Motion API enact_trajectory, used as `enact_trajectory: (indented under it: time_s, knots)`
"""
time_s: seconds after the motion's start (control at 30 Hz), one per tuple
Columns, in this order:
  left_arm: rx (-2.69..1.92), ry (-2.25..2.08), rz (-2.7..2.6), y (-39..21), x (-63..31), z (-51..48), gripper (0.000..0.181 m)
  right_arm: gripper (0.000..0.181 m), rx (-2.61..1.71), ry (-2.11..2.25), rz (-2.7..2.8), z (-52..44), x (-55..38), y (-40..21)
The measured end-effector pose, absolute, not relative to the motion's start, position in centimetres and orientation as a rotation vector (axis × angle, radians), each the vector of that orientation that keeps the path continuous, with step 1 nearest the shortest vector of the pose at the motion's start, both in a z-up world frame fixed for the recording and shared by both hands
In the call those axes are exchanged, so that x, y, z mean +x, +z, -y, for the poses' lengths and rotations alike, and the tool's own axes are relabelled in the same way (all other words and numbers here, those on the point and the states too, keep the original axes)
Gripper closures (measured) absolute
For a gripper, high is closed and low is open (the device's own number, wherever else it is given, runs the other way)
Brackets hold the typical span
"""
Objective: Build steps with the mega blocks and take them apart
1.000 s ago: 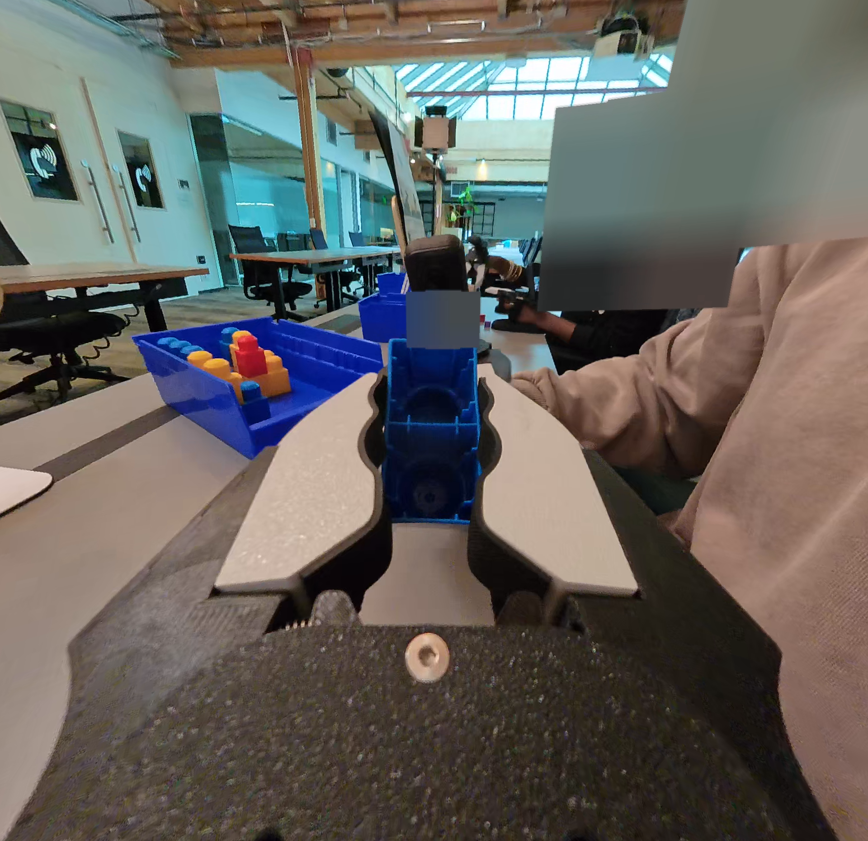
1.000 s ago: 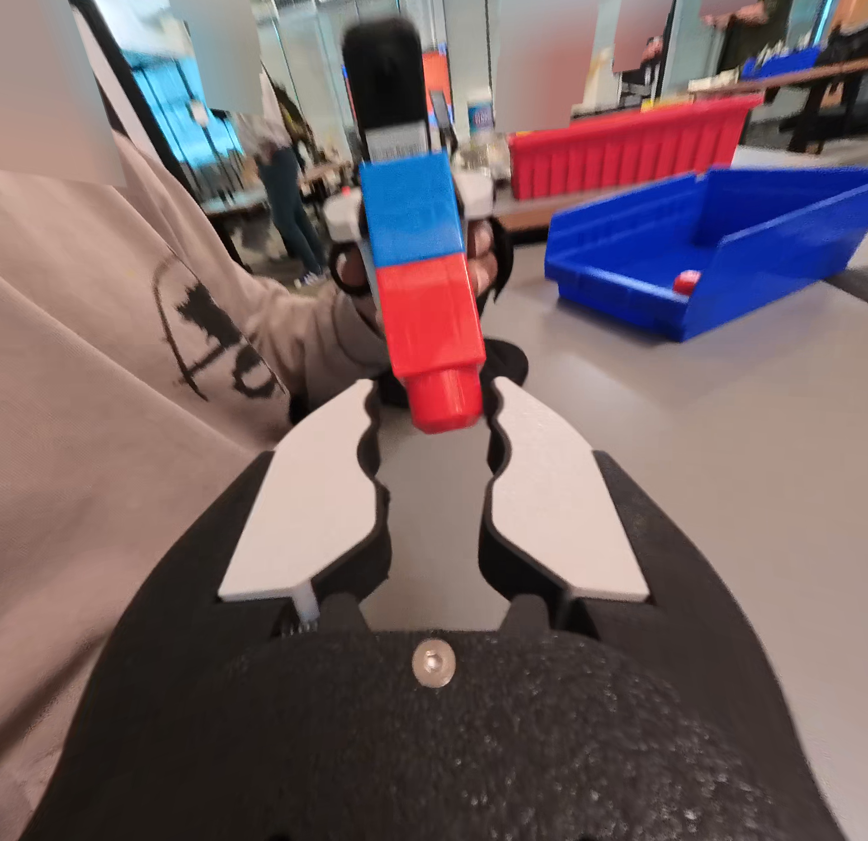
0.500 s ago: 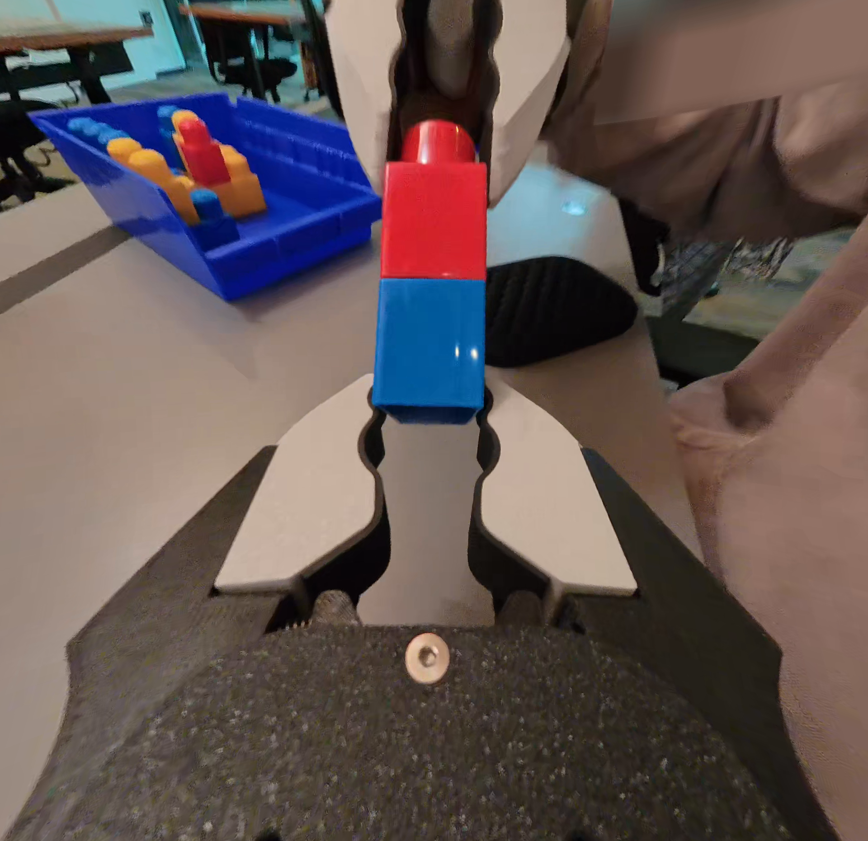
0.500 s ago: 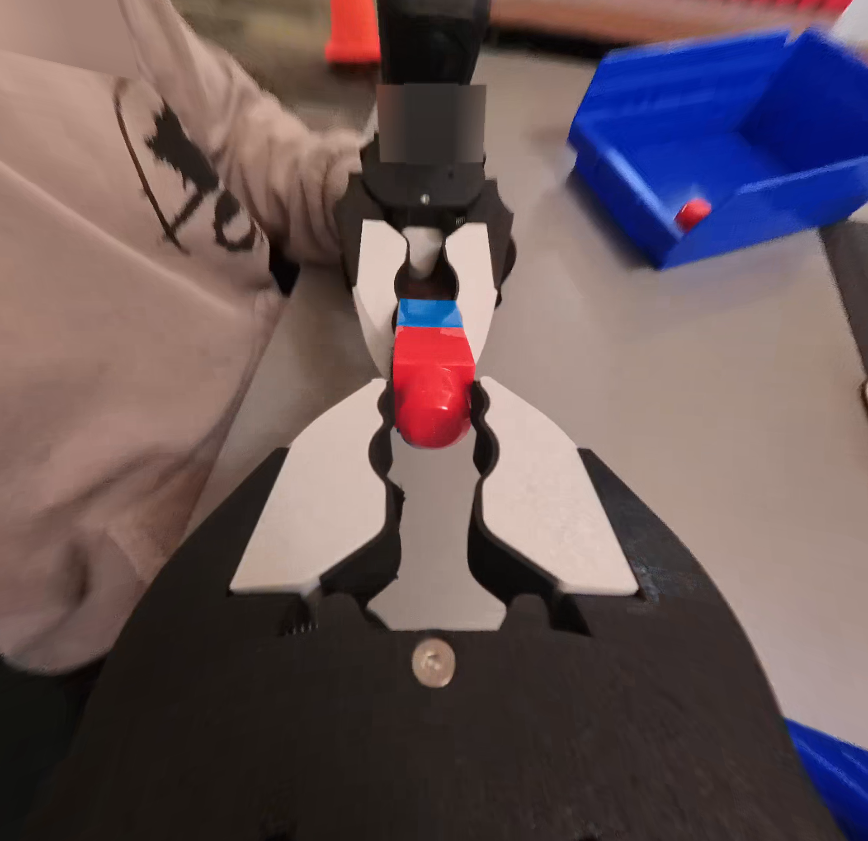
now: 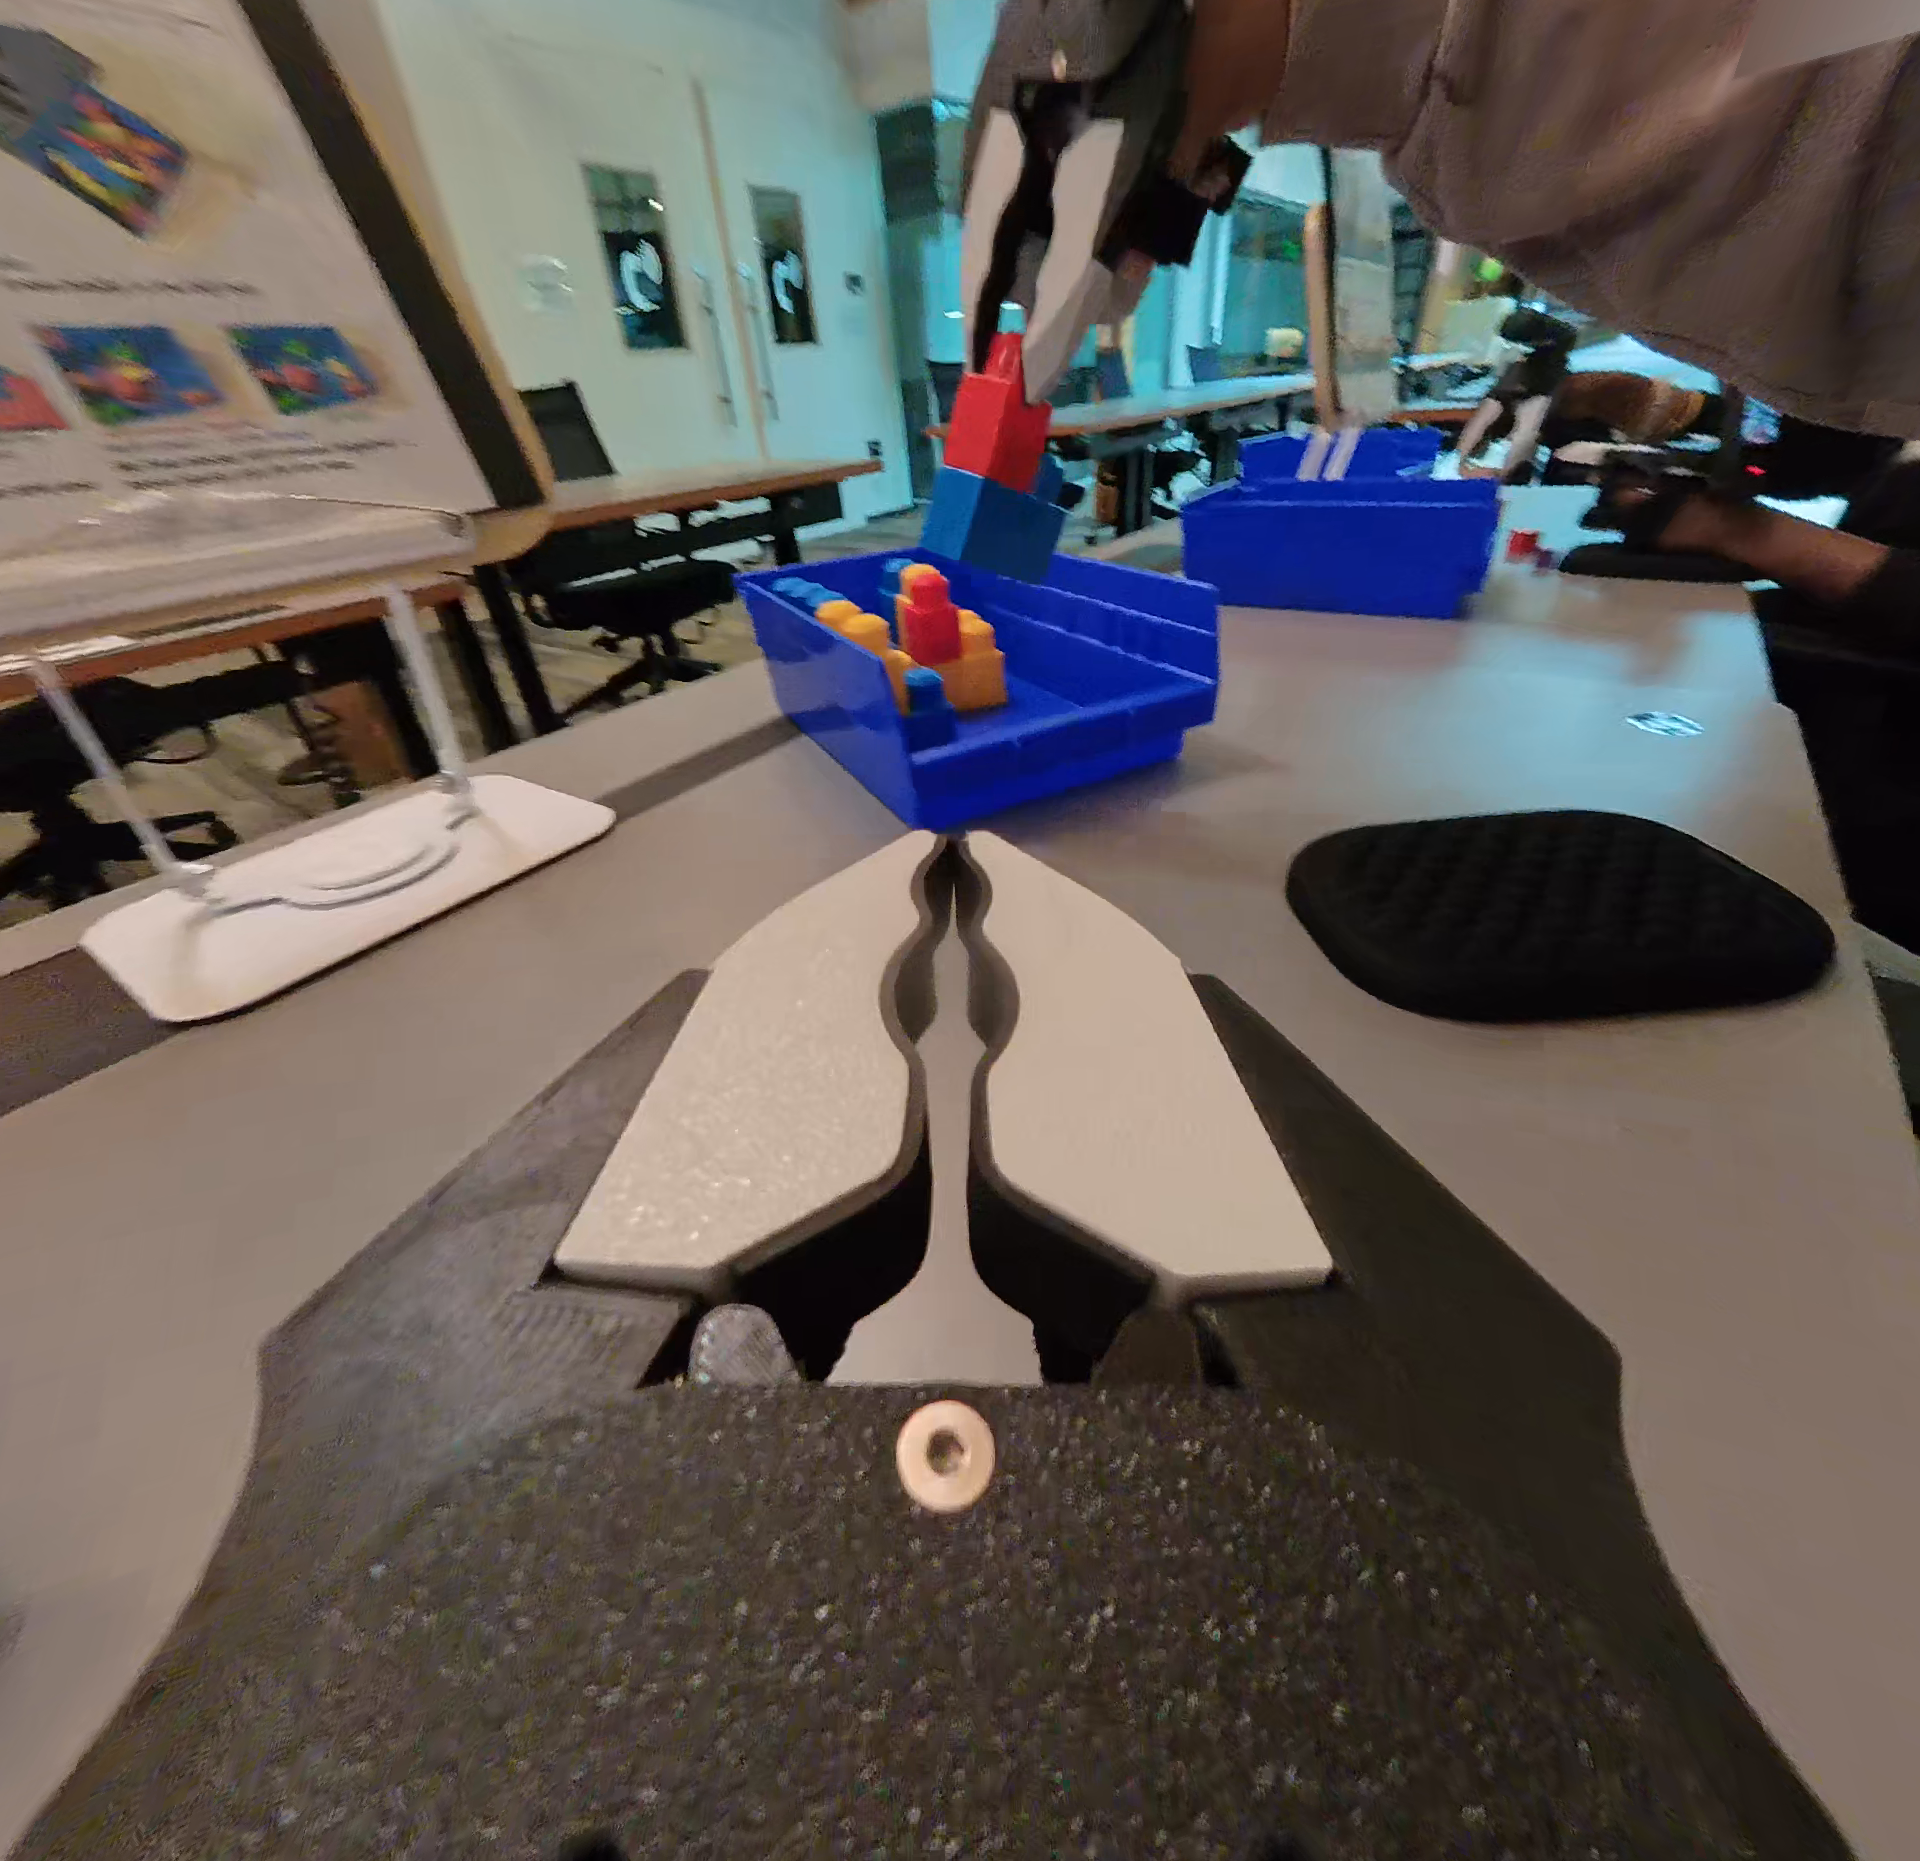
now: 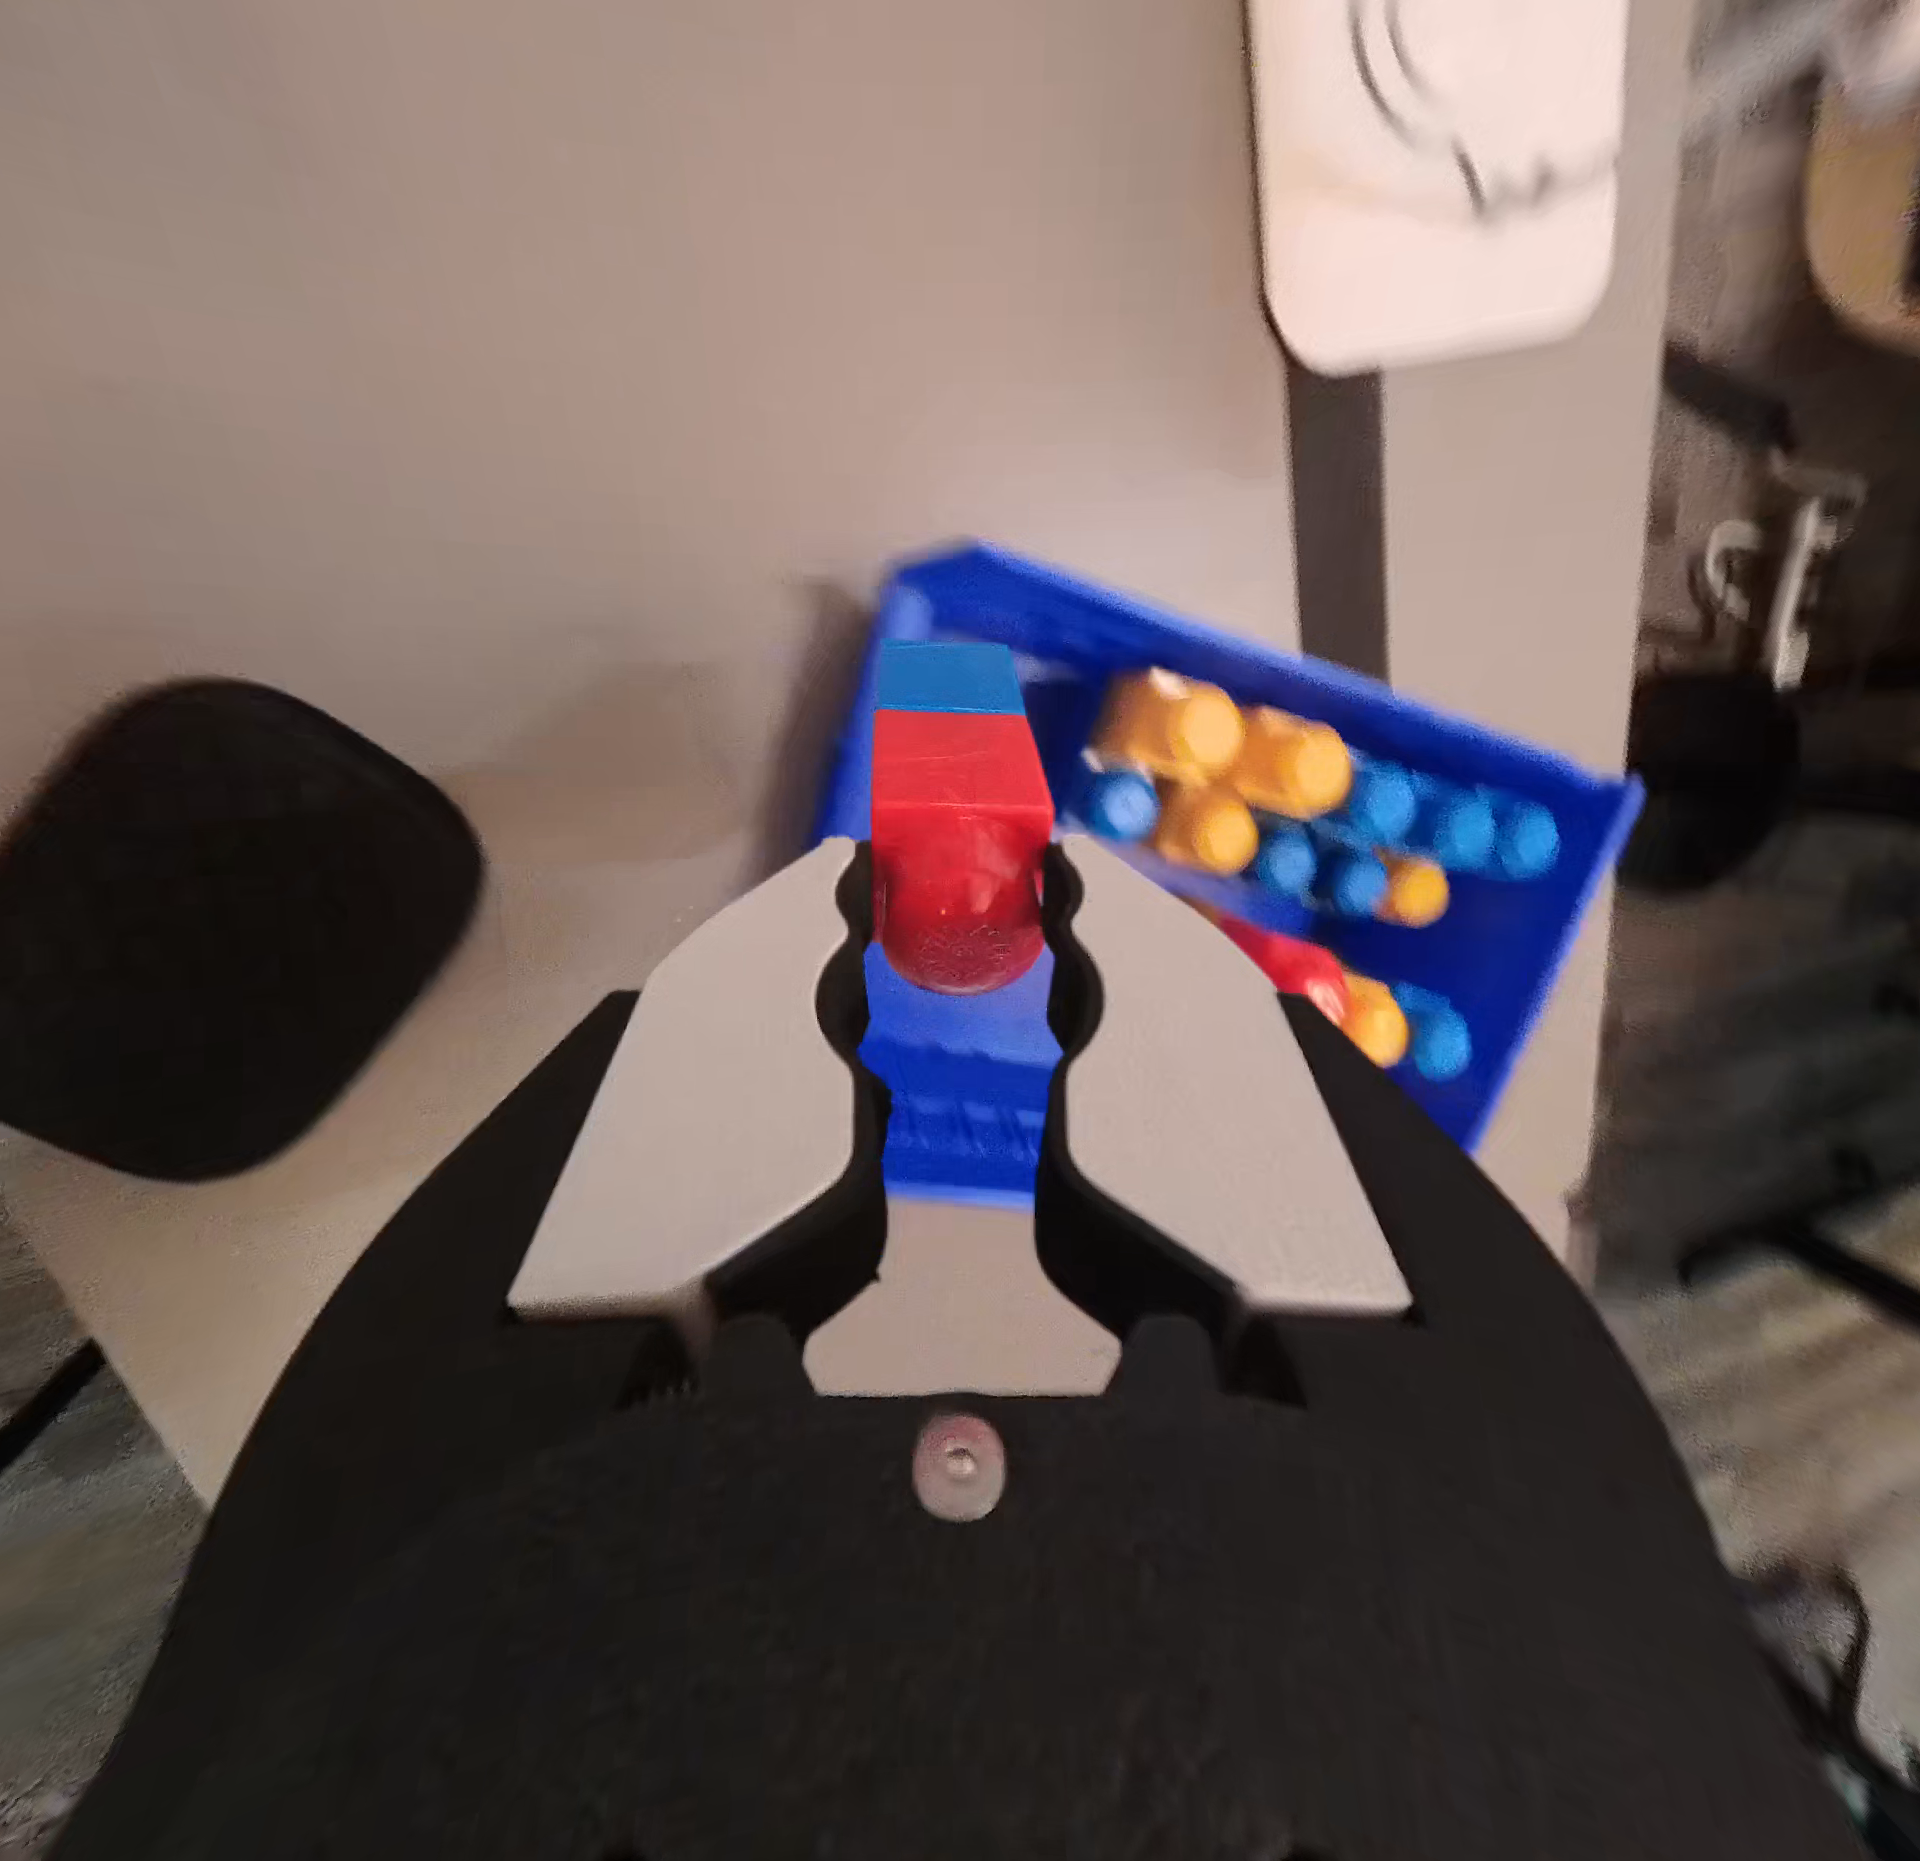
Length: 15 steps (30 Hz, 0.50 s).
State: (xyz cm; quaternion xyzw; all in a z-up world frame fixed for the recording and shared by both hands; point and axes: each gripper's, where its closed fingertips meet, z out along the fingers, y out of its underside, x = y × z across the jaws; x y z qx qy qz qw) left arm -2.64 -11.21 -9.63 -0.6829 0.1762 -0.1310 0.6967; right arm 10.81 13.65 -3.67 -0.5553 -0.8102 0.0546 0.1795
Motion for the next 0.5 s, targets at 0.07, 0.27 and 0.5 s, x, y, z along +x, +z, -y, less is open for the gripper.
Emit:
enact_trajectory:
  time_s: [0.07,0.27,0.5]
  knots:
    - [-1.508,-0.262,-0.336,-9.3,-3.7,11.1,0.181,0.15,-1.696,0.062,2.257,-17.8,12.2,-4.1]
    - [-1.473,-0.171,-0.218,-8.7,-6.2,11.0,0.181,0.15,-1.97,-0.086,2.22,-25.2,15.0,-9.0]
    - [-1.465,-0.13,-0.142,-8.6,-7.7,10.9,0.181,0.15,-2.067,-0.133,2.232,-27.6,14.9,-14.5]
